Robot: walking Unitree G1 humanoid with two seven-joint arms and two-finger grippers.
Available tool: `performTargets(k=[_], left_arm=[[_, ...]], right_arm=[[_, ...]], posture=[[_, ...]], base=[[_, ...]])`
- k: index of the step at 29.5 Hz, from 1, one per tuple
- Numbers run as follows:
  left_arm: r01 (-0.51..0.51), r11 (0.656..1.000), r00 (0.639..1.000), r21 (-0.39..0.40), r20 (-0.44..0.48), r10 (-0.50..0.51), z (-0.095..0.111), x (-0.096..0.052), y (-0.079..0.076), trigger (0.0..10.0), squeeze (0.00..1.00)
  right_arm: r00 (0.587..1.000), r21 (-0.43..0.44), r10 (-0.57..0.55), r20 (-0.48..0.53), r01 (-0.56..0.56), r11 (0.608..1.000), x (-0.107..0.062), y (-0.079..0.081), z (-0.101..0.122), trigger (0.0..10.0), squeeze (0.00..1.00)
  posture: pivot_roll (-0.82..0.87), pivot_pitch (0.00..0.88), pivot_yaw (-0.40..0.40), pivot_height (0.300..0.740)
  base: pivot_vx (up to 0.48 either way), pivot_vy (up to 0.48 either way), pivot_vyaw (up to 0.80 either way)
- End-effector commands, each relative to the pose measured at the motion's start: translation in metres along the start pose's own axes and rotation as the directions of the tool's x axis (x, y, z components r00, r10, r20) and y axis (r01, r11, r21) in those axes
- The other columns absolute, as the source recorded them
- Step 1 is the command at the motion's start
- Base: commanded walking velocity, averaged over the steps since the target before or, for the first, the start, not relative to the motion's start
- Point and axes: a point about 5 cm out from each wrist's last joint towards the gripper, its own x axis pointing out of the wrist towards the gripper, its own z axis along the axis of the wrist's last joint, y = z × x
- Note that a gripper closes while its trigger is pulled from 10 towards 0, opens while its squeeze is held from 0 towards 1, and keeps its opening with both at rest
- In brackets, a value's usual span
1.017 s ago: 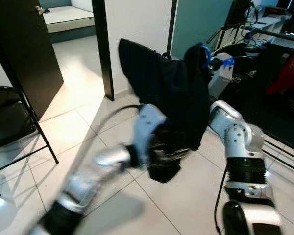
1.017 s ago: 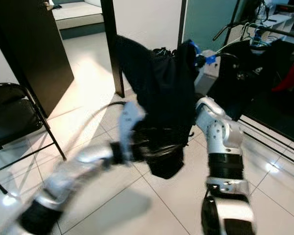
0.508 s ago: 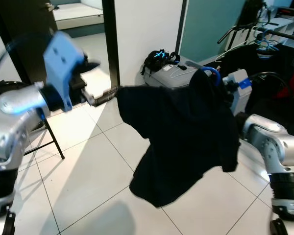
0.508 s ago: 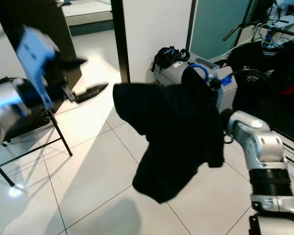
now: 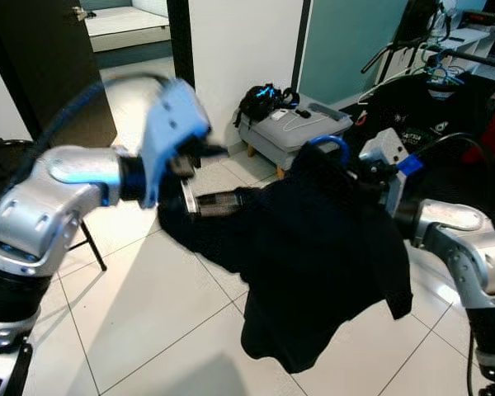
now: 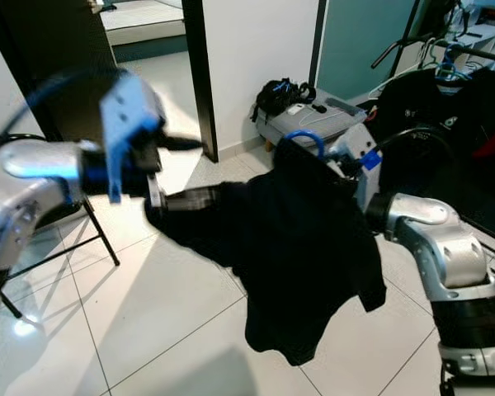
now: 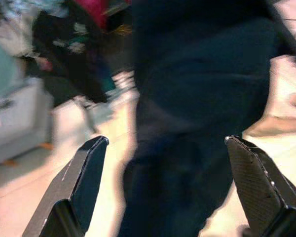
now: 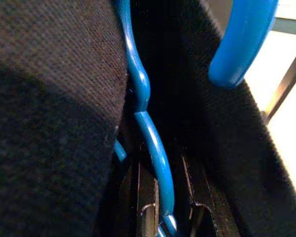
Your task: Hang hanger
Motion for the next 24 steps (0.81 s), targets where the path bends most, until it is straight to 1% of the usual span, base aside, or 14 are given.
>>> performTargets(k=[1, 3, 5, 12, 17, 23, 24], left_arm=[[0.041, 0.999, 0.998, -0.023, -0.048, -0.042, -0.006, 0.000, -0.004, 10.0, 0.00], [0.028, 0.999, 0.998, -0.029, -0.056, -0.029, -0.008, 0.002, -0.003, 10.0, 0.00], [-0.004, 1.000, 0.996, -0.026, -0.086, 0.002, -0.012, 0.004, 0.002, 10.0, 0.00], [-0.019, 0.999, 0.987, -0.032, -0.160, 0.013, -0.021, 0.000, 0.004, 10.0, 0.00], [-0.039, 0.999, 0.982, -0.025, -0.185, 0.034, -0.023, -0.001, 0.006, 10.0, 0.00], [-0.043, 0.999, 0.977, -0.018, -0.209, 0.038, -0.025, -0.004, 0.008, 10.0, 0.00], [-0.034, 0.999, 0.976, -0.018, -0.214, 0.029, -0.026, -0.005, 0.007, 4.3, 0.00]], right_arm=[[0.998, -0.059, 0.039, 0.050, -0.036, 0.998, 0.004, 0.004, 0.013, 10.0, 0.00], [0.997, -0.062, 0.060, 0.055, -0.056, 0.997, 0.005, 0.007, 0.015, 10.0, 0.00], [0.993, -0.064, 0.093, 0.070, -0.089, 0.994, 0.006, 0.011, 0.019, 10.0, 0.00], [0.989, -0.070, 0.115, 0.088, -0.109, 0.992, 0.005, 0.014, 0.023, 10.0, 0.00], [0.984, -0.070, 0.147, 0.097, -0.141, 0.988, 0.006, 0.019, 0.024, 10.0, 0.00], [0.984, -0.074, 0.142, 0.108, -0.134, 0.988, 0.006, 0.018, 0.025, 10.0, 0.00], [0.984, -0.075, 0.136, 0.113, -0.128, 0.989, 0.006, 0.018, 0.026, 10.0, 0.00]], posture=[[-0.02, 0.026, 0.000, 0.740], [-0.02, 0.026, 0.002, 0.740], [-0.02, 0.027, 0.001, 0.740], [-0.02, 0.027, 0.001, 0.740], [-0.02, 0.027, 0.002, 0.740], [-0.02, 0.024, 0.003, 0.740], [-0.02, 0.024, 0.003, 0.740]], base=[[0.000, 0.000, 0.00], [0.000, 0.000, 0.00], [0.000, 0.000, 0.00], [0.000, 0.000, 0.00], [0.000, 0.000, 0.00], [0.000, 0.000, 0.00], [0.000, 0.000, 0.00]])
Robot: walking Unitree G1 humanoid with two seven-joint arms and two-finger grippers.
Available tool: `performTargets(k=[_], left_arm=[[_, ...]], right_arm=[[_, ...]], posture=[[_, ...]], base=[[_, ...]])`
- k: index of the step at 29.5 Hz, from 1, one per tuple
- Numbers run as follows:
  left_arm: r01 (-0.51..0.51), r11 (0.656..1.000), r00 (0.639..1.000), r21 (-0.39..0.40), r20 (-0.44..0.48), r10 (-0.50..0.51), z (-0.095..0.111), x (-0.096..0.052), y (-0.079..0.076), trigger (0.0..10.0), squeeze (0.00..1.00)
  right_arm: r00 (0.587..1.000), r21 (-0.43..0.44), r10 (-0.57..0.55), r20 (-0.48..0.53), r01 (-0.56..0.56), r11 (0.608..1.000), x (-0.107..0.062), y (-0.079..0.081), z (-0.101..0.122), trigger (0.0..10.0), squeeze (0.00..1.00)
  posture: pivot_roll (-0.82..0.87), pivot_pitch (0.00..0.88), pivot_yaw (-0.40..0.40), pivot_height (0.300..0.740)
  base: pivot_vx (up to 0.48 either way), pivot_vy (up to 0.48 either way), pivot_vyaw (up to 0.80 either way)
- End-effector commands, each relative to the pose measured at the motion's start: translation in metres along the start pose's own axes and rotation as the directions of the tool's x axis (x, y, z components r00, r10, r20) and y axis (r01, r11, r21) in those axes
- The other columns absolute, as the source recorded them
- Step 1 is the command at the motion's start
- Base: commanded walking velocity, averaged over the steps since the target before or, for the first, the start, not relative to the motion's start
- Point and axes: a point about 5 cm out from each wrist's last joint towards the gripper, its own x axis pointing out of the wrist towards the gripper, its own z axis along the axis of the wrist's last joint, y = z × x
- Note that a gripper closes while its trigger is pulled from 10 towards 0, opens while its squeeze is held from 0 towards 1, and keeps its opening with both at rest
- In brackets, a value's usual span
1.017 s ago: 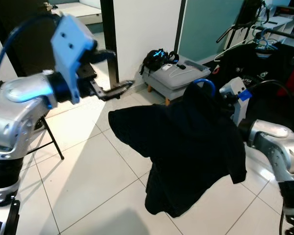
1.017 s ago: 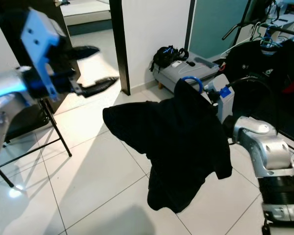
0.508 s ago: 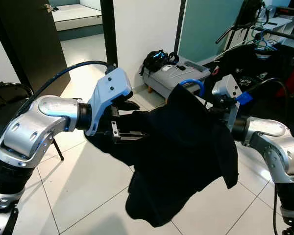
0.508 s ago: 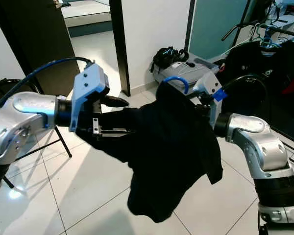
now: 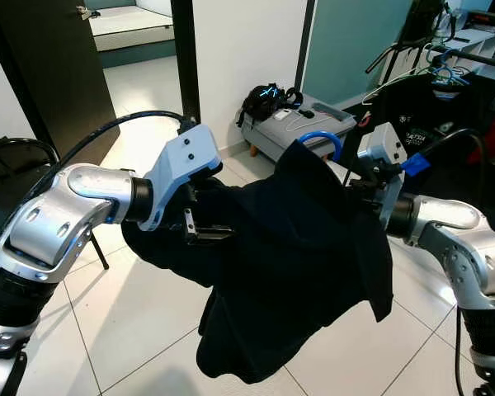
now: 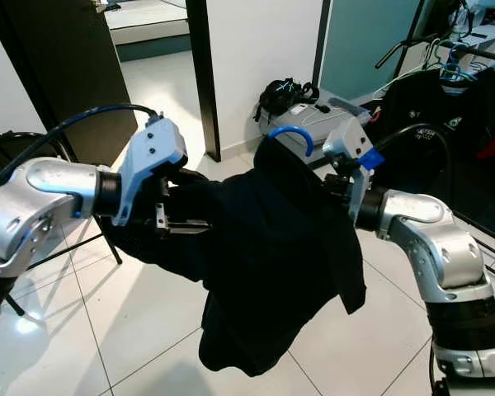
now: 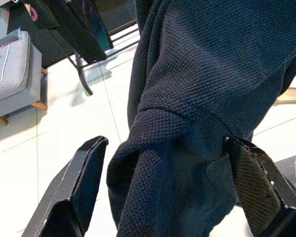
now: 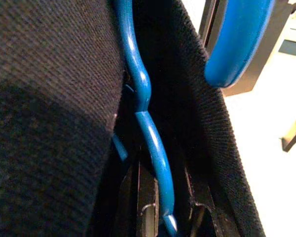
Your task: Hang hanger
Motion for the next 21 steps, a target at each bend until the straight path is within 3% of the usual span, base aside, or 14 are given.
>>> performTargets(k=[1, 2, 3, 4, 7, 13, 21], left_arm=[[-0.002, 1.000, 0.998, 0.002, -0.055, 0.002, -0.005, -0.005, 0.003, 4.3, 0.00], [-0.002, 1.000, 0.998, 0.002, -0.055, 0.002, -0.005, -0.005, 0.003, 4.3, 0.00], [0.009, 1.000, 0.998, 0.001, -0.057, -0.009, -0.005, -0.006, 0.003, 1.4, 0.00], [0.026, 1.000, 0.998, 0.003, -0.061, -0.026, -0.005, -0.007, 0.001, 0.0, 0.00], [0.037, 0.999, 0.997, 0.009, -0.066, -0.037, -0.005, -0.008, 0.001, 0.0, 0.00], [0.015, 0.998, 0.993, 0.054, -0.120, -0.009, -0.004, -0.027, 0.012, 0.0, 0.00], [0.031, 0.997, 0.991, 0.073, -0.132, -0.021, -0.004, -0.030, 0.014, 0.0, 0.00]], right_arm=[[0.998, -0.038, 0.030, 0.049, -0.028, 0.999, 0.002, 0.004, 0.013, 10.0, 0.00], [0.998, -0.038, 0.030, 0.049, -0.028, 0.999, 0.002, 0.004, 0.013, 10.0, 0.00], [0.998, -0.038, 0.026, 0.053, -0.024, 0.999, 0.002, 0.003, 0.013, 10.0, 0.00], [0.998, -0.038, 0.023, 0.056, -0.021, 0.999, 0.002, 0.003, 0.013, 10.0, 0.00], [0.998, -0.039, 0.021, 0.056, -0.019, 0.999, 0.002, 0.003, 0.013, 10.0, 0.00], [0.999, -0.045, -0.011, 0.043, 0.013, 0.999, 0.000, -0.001, 0.010, 10.0, 0.00], [0.999, -0.047, -0.017, 0.052, 0.019, 0.999, 0.002, -0.001, 0.011, 10.0, 0.00]], posture=[[-0.02, 0.024, 0.003, 0.740], [-0.02, 0.024, 0.003, 0.740], [-0.02, 0.024, 0.003, 0.740], [-0.02, 0.021, 0.005, 0.740], [-0.02, 0.021, 0.005, 0.740], [-0.01, 0.017, 0.007, 0.740], [-0.01, 0.020, 0.010, 0.740]], base=[[0.000, 0.000, 0.00], [0.000, 0.000, 0.00], [0.000, 0.000, 0.00], [0.000, 0.000, 0.00], [0.000, 0.000, 0.00], [0.000, 0.000, 0.00], [0.000, 0.000, 0.00]])
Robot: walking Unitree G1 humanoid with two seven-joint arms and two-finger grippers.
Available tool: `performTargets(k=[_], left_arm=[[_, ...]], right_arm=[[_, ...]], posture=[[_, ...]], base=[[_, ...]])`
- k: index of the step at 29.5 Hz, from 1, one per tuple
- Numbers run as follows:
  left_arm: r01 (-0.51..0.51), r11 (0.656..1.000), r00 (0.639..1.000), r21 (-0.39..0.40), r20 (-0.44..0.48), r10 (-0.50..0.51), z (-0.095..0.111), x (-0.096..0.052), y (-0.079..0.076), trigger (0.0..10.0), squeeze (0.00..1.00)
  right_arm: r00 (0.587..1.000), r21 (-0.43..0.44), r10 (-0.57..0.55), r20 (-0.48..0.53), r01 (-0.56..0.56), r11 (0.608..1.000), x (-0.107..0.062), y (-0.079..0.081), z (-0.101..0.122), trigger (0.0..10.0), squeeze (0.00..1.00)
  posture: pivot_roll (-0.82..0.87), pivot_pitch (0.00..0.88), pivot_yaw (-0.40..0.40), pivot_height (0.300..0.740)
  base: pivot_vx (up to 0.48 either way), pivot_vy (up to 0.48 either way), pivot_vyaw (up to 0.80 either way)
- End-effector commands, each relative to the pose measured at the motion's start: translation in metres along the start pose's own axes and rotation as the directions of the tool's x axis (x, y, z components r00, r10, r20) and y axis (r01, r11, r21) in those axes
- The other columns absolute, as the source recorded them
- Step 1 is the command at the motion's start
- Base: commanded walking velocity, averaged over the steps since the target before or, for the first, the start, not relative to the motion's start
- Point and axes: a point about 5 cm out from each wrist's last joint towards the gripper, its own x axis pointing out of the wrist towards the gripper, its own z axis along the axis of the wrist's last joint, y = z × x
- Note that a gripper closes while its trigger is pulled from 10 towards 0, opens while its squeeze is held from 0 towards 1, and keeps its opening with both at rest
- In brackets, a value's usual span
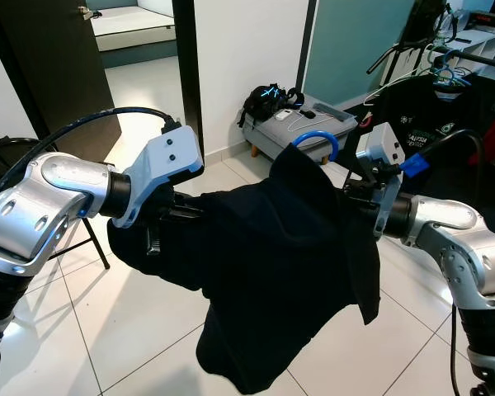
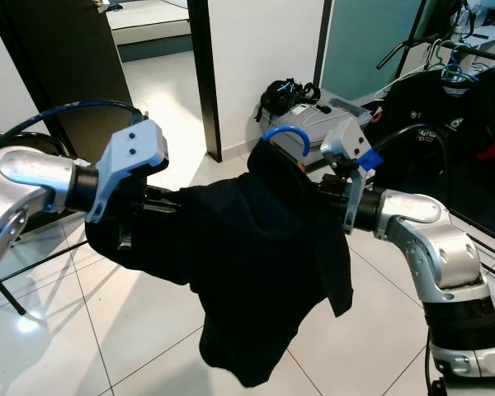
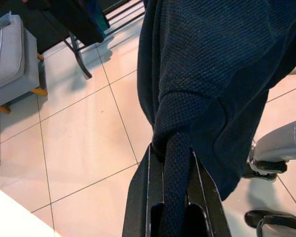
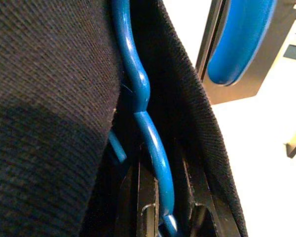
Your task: Hang hanger
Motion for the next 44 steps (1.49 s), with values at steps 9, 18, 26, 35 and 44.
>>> performTargets(k=[9, 18, 26, 35, 44], left_arm=[[-0.072, 0.985, 0.996, 0.155, 0.061, 0.063, 0.019, -0.012, 0.019, 0.0, 0.00], [-0.234, 0.890, 0.970, 0.392, 0.155, 0.187, 0.045, -0.033, 0.051, 0.0, 0.00], [-0.239, 0.800, 0.955, 0.551, -0.016, 0.297, 0.021, -0.050, 0.070, 0.0, 0.00], [-0.303, 0.721, 0.936, 0.623, 0.054, 0.347, 0.021, -0.057, 0.082, 0.0, 0.00], [-0.486, 0.797, 0.815, 0.360, 0.515, 0.265, 0.075, -0.073, 0.086, 1.1, 0.00]], right_arm=[[0.986, 0.044, -0.157, 0.057, 0.155, 0.987, 0.004, -0.013, 0.002, 10.0, 1.00], [0.982, 0.126, -0.167, 0.084, 0.156, 0.980, -0.019, -0.014, -0.011, 10.0, 1.00], [0.933, 0.122, -0.352, 0.071, 0.342, 0.932, -0.074, -0.037, -0.011, 10.0, 1.00], [0.834, 0.224, -0.527, 0.161, 0.489, 0.843, -0.116, -0.054, -0.009, 10.0, 0.73], [0.680, 0.421, -0.731, -0.048, 0.678, 0.603, -0.119, -0.065, -0.068, 10.0, 0.00]], posture=[[0.00, 0.023, 0.013, 0.740], [-0.01, 0.023, 0.022, 0.740], [-0.01, 0.028, 0.035, 0.740], [-0.02, 0.029, 0.041, 0.740], [-0.02, 0.030, 0.038, 0.740]], base=[[0.000, 0.000, 0.00], [0.000, 0.000, 0.00], [0.000, 0.000, 0.00], [0.000, 0.000, 0.00], [0.000, 0.000, 0.00]])
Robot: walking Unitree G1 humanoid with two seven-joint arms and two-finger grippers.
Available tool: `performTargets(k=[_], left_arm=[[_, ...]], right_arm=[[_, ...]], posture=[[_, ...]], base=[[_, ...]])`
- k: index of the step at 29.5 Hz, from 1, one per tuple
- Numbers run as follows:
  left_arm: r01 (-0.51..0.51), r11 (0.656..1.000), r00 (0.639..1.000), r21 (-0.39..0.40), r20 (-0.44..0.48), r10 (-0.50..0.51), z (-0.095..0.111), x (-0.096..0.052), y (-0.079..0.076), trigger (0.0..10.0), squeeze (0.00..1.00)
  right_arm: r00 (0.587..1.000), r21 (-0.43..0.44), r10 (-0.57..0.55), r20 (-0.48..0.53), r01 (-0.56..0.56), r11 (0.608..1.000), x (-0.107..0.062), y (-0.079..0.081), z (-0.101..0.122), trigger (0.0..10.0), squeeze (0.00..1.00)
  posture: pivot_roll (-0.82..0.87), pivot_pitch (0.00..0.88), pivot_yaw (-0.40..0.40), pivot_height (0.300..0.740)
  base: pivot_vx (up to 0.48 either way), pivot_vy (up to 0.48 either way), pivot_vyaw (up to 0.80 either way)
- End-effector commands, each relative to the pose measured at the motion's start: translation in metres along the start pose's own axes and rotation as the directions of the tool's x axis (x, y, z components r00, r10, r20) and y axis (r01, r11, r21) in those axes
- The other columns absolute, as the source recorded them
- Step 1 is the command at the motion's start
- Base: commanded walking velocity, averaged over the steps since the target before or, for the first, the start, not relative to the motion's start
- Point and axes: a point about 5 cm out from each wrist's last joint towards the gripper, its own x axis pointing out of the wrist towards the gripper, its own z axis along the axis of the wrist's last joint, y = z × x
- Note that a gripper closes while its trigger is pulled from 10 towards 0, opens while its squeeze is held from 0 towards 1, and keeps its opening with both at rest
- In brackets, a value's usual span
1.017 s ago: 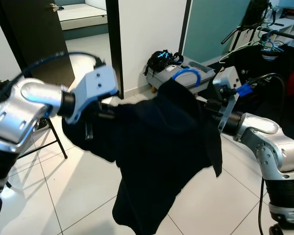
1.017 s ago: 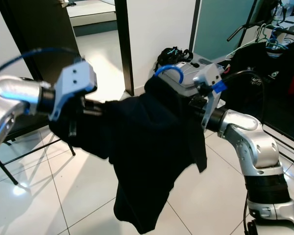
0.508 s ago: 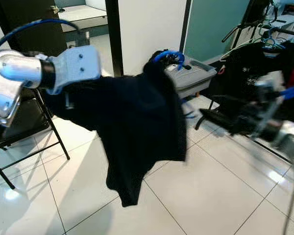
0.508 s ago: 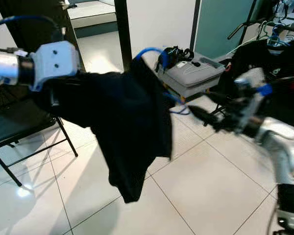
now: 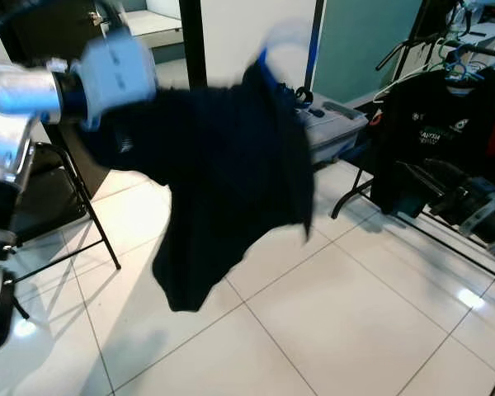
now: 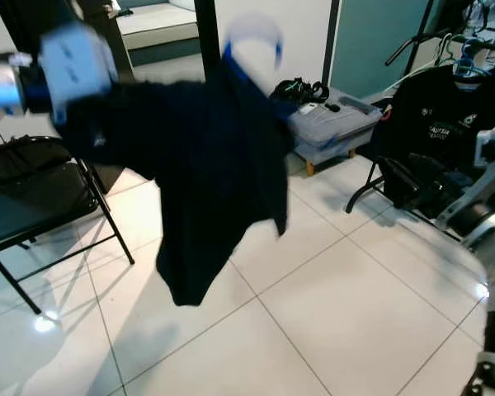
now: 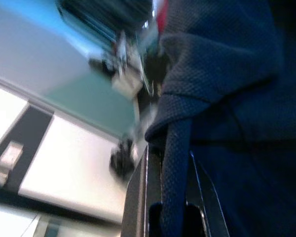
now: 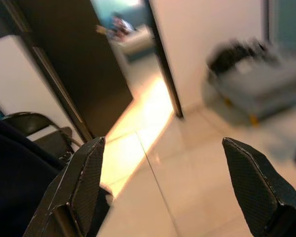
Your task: Hang hanger
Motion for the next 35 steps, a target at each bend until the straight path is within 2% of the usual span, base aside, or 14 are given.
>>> performTargets(k=[1, 2, 3, 4, 6, 12, 14, 15, 16, 17, 18, 20, 23, 35], left_arm=[[-0.030, 0.998, 0.991, -0.055, 0.126, 0.037, 0.019, -0.005, 0.013, 2.5, 0.00], [-0.009, 0.994, 0.985, -0.107, 0.168, 0.027, 0.023, -0.006, 0.017, 5.8, 0.00], [-0.009, 0.994, 0.985, -0.107, 0.168, 0.027, 0.023, -0.006, 0.017, 5.8, 0.00], [0.020, 0.987, 0.978, -0.160, 0.210, 0.014, 0.025, -0.007, 0.018, 9.1, 0.00], [0.063, 0.979, 0.970, -0.194, 0.244, -0.014, 0.027, -0.006, 0.017, 10.0, 0.00], [0.123, 0.969, 0.959, -0.216, 0.276, -0.060, 0.026, -0.005, 0.013, 10.0, 0.00], [0.168, 0.959, 0.951, -0.230, 0.295, -0.096, 0.024, -0.004, 0.007, 10.0, 0.00], [0.168, 0.959, 0.951, -0.230, 0.295, -0.096, 0.024, -0.004, 0.007, 10.0, 0.00], [0.183, 0.954, 0.946, -0.237, 0.306, -0.106, 0.024, -0.003, 0.004, 10.0, 0.00], [0.183, 0.954, 0.946, -0.237, 0.306, -0.106, 0.024, -0.003, 0.004, 10.0, 0.00], [0.193, 0.951, 0.943, -0.243, 0.315, -0.111, 0.024, -0.002, 0.002, 10.0, 0.00], [0.193, 0.951, 0.943, -0.243, 0.315, -0.111, 0.024, -0.002, 0.002, 10.0, 0.00], [0.215, 0.941, 0.936, -0.260, 0.331, -0.122, 0.025, -0.001, -0.001, 10.0, 0.00], [0.242, 0.935, 0.936, -0.260, 0.318, -0.153, 0.021, 0.001, -0.007, 10.0, 0.00]], right_arm=[[0.998, 0.033, -0.055, -0.034, 0.056, 0.998, 0.000, -0.006, -0.012, 10.0, 0.00], [0.998, 0.064, -0.050, -0.038, 0.053, 0.997, 0.002, -0.004, -0.018, 10.0, 0.00], [0.998, 0.064, -0.050, -0.038, 0.053, 0.997, 0.002, -0.004, -0.018, 10.0, 0.00], [0.999, 0.093, -0.016, -0.034, 0.019, 0.996, 0.005, 0.002, -0.022, 10.0, 0.00], [0.999, 0.115, 0.047, -0.025, -0.044, 0.992, 0.008, 0.013, -0.023, 10.0, 0.00], [0.980, 0.164, 0.198, 0.026, -0.200, 0.966, 0.011, 0.034, -0.018, 10.0, 0.00], [0.865, 0.222, 0.483, 0.138, -0.502, 0.836, 0.001, 0.070, -0.002, 10.0, 0.00], [0.865, 0.222, 0.483, 0.138, -0.502, 0.836, 0.001, 0.070, -0.002, 10.0, 0.00], [0.767, 0.232, 0.618, 0.173, -0.642, 0.731, -0.008, 0.088, 0.003, 10.0, 0.00], [0.767, 0.232, 0.618, 0.173, -0.642, 0.731, -0.008, 0.088, 0.003, 10.0, 0.00], [0.685, 0.239, 0.703, 0.193, -0.727, 0.643, -0.016, 0.101, 0.005, 10.0, 0.00], [0.685, 0.239, 0.703, 0.193, -0.727, 0.643, -0.016, 0.101, 0.005, 10.0, 0.00], [0.565, 0.252, 0.796, 0.218, -0.821, 0.513, -0.023, 0.121, 0.009, 10.0, 0.00], [0.442, 0.236, 0.841, 0.312, -0.893, 0.383, -0.027, 0.141, 0.025, 10.0, 0.00]], posture=[[-0.01, 0.031, 0.037, 0.740], [-0.01, 0.031, 0.037, 0.740], [-0.01, 0.031, 0.037, 0.740], [-0.01, 0.031, 0.038, 0.740], [-0.02, 0.029, 0.039, 0.740], [-0.02, 0.029, 0.043, 0.740], [-0.02, 0.029, 0.043, 0.740], [-0.02, 0.029, 0.043, 0.740], [-0.02, 0.025, 0.042, 0.740], [-0.02, 0.025, 0.042, 0.740], [-0.02, 0.024, 0.041, 0.740], [-0.02, 0.024, 0.041, 0.740], [-0.02, 0.021, 0.042, 0.740], [-0.02, 0.013, 0.037, 0.740]], base=[[0.000, 0.000, 0.00], [0.000, 0.000, 0.00], [0.000, 0.000, 0.00], [0.000, 0.000, 0.00], [0.000, 0.000, 0.00], [0.000, 0.000, 0.00], [0.000, 0.000, 0.00], [0.000, 0.000, 0.00], [0.000, 0.000, 0.00], [0.000, 0.000, 0.00], [0.000, 0.000, 0.00], [0.000, 0.000, 0.00], [0.000, 0.000, 0.00], [0.000, 0.000, 0.00]])
